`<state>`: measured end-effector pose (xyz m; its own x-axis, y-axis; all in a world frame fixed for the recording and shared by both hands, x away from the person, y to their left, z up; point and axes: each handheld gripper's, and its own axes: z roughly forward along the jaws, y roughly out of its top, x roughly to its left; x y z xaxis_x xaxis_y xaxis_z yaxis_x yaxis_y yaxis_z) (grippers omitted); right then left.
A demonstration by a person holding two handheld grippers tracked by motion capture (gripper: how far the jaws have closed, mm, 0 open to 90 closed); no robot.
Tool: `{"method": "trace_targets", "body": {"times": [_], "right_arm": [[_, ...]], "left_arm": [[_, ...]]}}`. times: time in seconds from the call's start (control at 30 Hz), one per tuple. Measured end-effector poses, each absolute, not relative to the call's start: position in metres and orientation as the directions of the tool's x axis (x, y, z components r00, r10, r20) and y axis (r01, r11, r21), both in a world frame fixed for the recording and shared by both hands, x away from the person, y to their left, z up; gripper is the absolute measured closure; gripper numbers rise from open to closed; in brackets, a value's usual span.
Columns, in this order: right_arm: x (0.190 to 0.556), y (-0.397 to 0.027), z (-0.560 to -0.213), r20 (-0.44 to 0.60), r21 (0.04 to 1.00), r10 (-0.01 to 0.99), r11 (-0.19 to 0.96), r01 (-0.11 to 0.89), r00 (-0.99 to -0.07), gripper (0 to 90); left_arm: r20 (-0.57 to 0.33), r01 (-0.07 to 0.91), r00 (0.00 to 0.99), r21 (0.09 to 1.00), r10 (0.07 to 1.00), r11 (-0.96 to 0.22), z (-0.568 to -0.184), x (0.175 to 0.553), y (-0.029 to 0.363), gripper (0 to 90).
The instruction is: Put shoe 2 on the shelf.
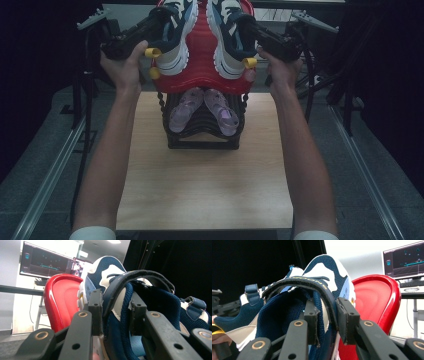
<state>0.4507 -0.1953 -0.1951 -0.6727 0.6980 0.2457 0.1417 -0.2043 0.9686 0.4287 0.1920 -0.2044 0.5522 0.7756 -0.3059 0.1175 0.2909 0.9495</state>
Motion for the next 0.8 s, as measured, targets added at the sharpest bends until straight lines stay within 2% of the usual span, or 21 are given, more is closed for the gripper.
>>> {"method": "trace_targets", "body": {"times": [0.43,0.8], "right_arm": [[0.462,-0.185,-0.203,0.183,0.983,0.748,-0.119,0.142,-0.639,71.4],[0.464,-0.169,-0.195,0.114,0.988,0.780,-0.023,0.153,-0.615,69.9]], "left_arm": [[-0.255,0.125,0.523,0.967,0.813,0.223,-0.219,0.438,0.178,69.6],[-0.241,0.130,0.507,0.970,0.827,0.203,-0.225,0.441,0.174,68.8]]}}
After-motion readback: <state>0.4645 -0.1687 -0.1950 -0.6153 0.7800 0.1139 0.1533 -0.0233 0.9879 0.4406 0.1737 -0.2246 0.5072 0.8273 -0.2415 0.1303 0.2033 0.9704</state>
